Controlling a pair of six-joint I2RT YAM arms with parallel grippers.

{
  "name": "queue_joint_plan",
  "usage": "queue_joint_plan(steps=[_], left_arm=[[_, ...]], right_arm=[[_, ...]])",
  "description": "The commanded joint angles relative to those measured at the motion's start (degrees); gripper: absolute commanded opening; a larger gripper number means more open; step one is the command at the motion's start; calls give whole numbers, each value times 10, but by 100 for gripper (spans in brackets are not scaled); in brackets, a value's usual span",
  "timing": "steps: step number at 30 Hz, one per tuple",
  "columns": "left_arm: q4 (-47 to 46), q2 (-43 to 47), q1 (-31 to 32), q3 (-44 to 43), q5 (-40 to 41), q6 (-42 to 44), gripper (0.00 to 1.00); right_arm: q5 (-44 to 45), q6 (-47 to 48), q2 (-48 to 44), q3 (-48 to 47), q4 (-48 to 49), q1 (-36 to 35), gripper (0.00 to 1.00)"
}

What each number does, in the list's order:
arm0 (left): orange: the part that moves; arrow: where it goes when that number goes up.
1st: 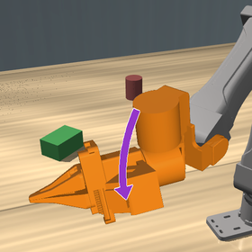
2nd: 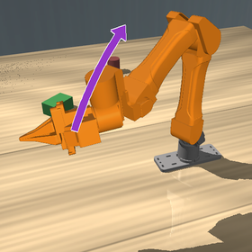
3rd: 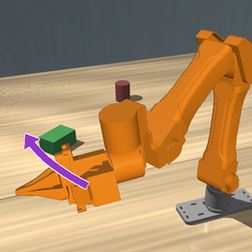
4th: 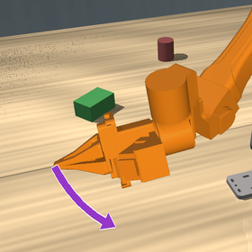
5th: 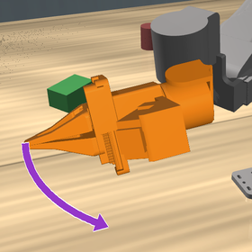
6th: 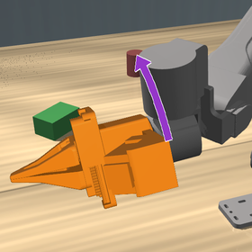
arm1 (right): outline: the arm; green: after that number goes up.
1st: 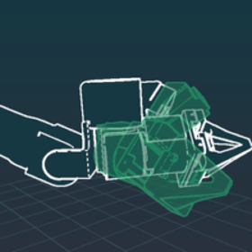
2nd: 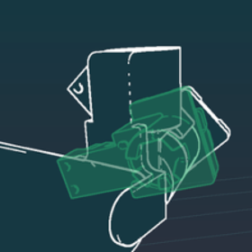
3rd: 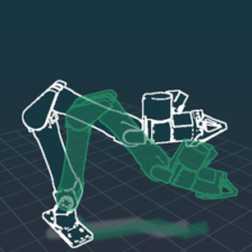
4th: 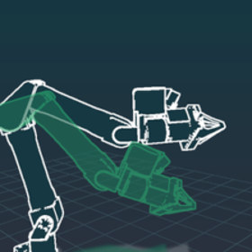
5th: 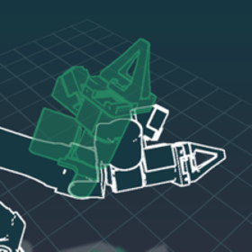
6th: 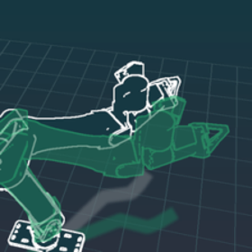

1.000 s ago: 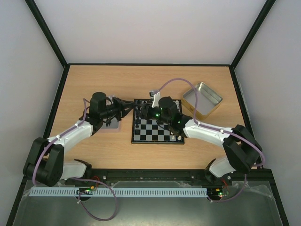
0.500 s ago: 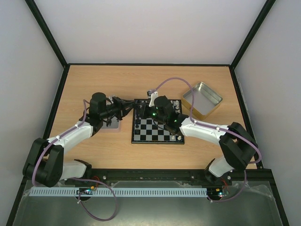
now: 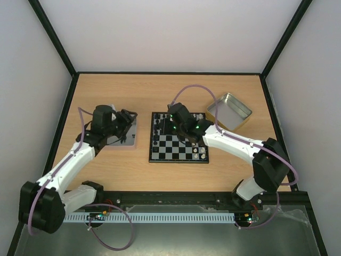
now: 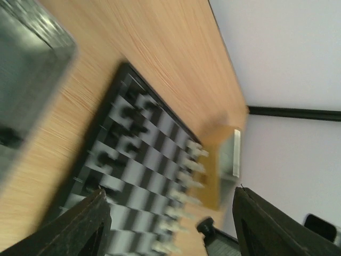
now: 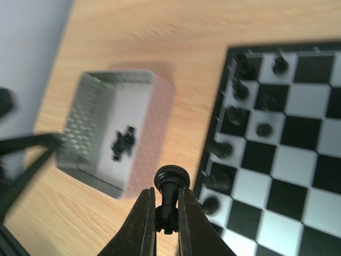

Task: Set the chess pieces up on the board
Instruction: Pick up the chess piece from the storage box, then place the chess piece on the chessboard.

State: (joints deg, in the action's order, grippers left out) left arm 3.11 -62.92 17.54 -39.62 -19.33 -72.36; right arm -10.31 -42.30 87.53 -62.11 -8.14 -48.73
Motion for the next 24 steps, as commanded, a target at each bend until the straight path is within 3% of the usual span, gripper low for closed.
queue_joint_plan(steps=[1, 6, 10, 16, 24], left_arm=[[135, 49, -12, -39, 144, 227, 65], [184, 91, -22, -77, 214, 367, 66], [193, 121, -20, -67, 270, 422, 66], [206, 163, 9, -48, 373, 437, 69], [209, 191, 36, -41, 410, 417, 71]], right_arm=[[13, 15, 27, -37, -210, -13, 2], [18, 7, 59, -80, -299, -50, 2], [19, -13, 99, -117, -337, -87, 2], [18, -37, 168, -170, -365, -125, 2], [15, -62, 232, -200, -367, -134, 2]])
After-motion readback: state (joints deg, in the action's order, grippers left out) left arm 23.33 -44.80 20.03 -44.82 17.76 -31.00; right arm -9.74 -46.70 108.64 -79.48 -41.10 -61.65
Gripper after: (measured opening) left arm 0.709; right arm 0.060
